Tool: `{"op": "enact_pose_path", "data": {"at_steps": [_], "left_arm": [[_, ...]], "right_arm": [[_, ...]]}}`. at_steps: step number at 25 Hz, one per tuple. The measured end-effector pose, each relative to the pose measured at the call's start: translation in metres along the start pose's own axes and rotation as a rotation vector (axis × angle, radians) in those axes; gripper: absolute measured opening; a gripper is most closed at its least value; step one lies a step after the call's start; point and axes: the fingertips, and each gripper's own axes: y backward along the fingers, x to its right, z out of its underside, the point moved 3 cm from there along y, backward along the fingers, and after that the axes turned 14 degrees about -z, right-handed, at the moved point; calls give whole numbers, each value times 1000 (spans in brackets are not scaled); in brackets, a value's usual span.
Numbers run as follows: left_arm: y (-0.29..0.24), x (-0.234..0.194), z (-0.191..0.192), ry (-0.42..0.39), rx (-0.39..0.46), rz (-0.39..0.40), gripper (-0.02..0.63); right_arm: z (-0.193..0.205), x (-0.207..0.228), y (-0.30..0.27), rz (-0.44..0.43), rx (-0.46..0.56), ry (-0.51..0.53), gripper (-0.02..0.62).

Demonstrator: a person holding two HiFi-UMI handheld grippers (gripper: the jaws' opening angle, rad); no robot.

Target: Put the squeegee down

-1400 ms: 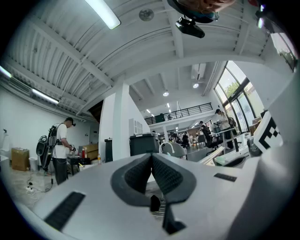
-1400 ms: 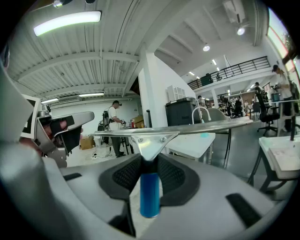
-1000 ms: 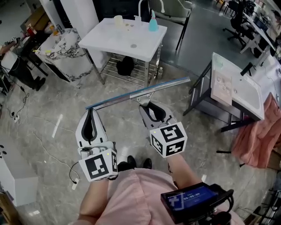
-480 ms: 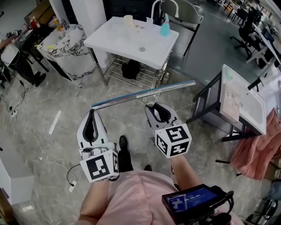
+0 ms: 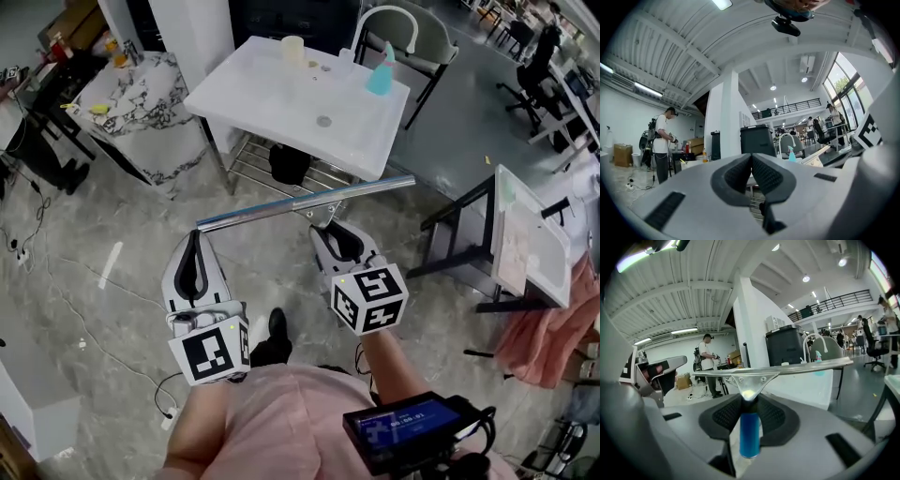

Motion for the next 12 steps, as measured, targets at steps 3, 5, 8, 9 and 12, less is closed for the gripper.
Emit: {"op": "enact_pose_path", "data": {"at_steps": [3, 5, 8, 9, 12], "left_arm": [[-33, -11, -5, 3, 22, 10, 9], [-51, -16, -9, 11, 35, 18, 9], [-70, -18, -13, 14, 45, 32, 9], [-75, -18, -13, 12, 47, 36, 9], [-88, -17, -13, 8, 54, 44, 9]], "right_arm": [[-17, 4, -25, 5, 12, 8, 110], [-29, 7, -38, 12, 18, 17, 110], [-46, 13, -50, 25, 35, 29, 110], [-50, 15, -53, 28, 40, 31, 110], [-60, 21, -62, 32, 53, 34, 110]]}}
